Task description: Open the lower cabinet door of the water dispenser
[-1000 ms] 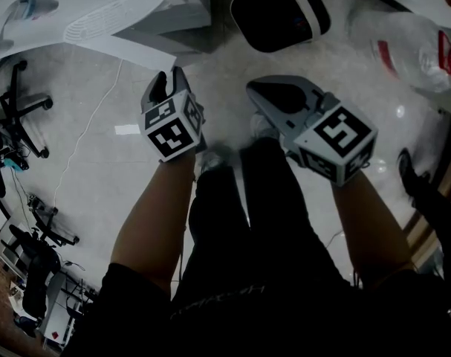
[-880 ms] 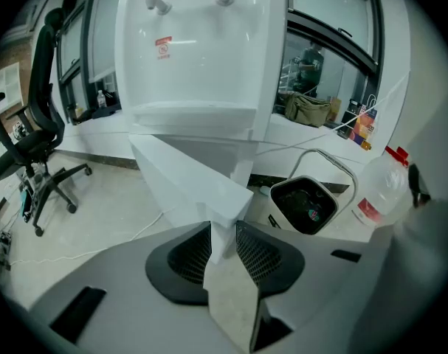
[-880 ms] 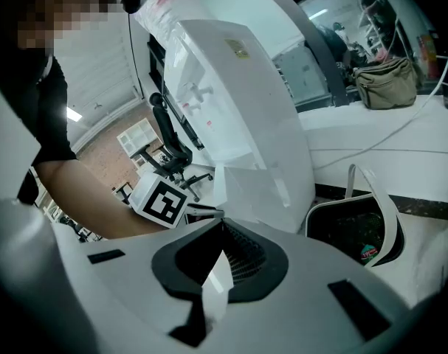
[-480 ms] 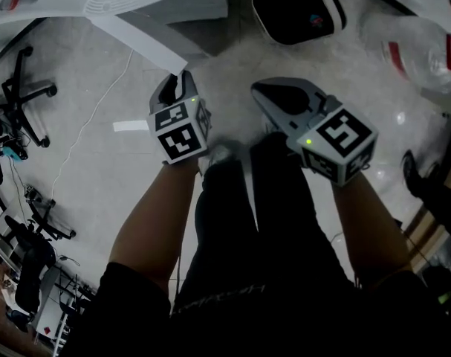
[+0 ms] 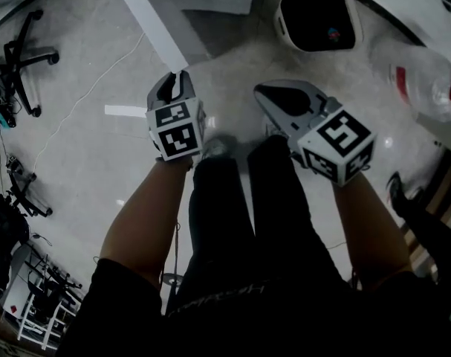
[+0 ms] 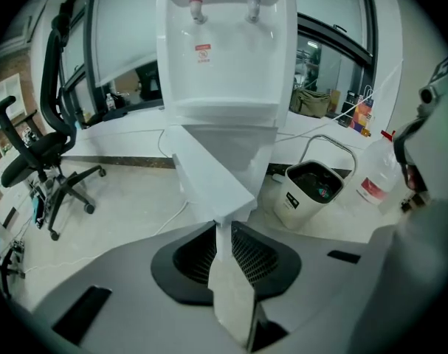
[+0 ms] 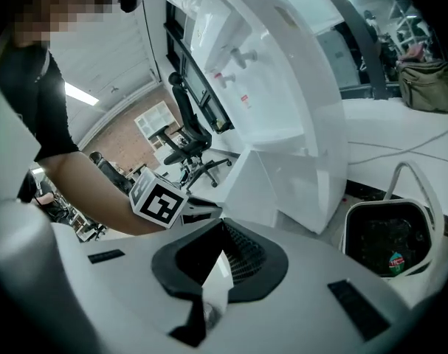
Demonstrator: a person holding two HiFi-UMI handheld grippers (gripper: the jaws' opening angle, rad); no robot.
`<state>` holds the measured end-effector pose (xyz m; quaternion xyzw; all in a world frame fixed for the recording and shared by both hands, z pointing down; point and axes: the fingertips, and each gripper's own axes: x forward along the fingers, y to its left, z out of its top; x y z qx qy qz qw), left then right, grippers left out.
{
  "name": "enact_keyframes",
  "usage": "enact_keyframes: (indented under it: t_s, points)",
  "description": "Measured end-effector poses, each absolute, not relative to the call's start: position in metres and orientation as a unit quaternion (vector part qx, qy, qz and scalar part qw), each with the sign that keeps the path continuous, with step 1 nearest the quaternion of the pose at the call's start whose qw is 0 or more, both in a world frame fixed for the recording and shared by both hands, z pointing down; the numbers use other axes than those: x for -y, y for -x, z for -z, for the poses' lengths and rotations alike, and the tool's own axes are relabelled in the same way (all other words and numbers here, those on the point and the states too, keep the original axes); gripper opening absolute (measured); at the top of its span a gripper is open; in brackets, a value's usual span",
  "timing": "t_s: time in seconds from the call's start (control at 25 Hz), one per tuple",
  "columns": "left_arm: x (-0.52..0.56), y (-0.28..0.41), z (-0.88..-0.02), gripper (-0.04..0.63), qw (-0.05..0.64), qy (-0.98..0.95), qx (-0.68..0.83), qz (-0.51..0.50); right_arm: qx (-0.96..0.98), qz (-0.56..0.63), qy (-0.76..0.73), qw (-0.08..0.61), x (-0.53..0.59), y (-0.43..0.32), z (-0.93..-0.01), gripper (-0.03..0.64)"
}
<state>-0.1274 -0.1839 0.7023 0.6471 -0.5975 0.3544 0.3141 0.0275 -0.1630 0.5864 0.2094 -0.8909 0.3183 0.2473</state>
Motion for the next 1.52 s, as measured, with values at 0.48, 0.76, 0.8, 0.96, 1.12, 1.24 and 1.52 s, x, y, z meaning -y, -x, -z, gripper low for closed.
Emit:
enact_keyframes:
  t_s: [0.48,0.76,0.8,0.96,1.12,1.24,1.52]
  points:
    - [0.17,0.187,-0.701,0.063,0.319,-0.649,0.579,-0.376,0.9,-0.303,-0.149,0.277,0.155,0.023,-0.582,0.014]
    - [0.164,0.216,-0.701,0.06,0.329,-0.65,0.576,-0.372,0.899,-0.299,-0.158,0.278,0.156,0.041,-0.579,0.014]
    - [0.163,0.22,-0.701,0.06,0.328,-0.653,0.572,-0.373,0.897,-0.303,-0.164,0.277,0.157,0.045,-0.579,0.014]
    - [0.163,0.233,-0.701,0.06,0.318,-0.673,0.547,-0.383,0.887,-0.324,-0.189,0.27,0.153,0.062,-0.581,0.014]
    - [0.162,0.246,-0.702,0.06,0.313,-0.687,0.525,-0.393,0.885,-0.326,-0.196,0.269,0.147,0.084,-0.578,0.014]
    - [0.163,0.258,-0.702,0.06,0.311,-0.693,0.514,-0.399,0.884,-0.331,-0.202,0.261,0.146,0.101,-0.577,0.014]
    - [0.164,0.281,-0.704,0.06,0.311,-0.7,0.502,-0.401,0.881,-0.333,-0.214,0.258,0.143,0.128,-0.576,0.014]
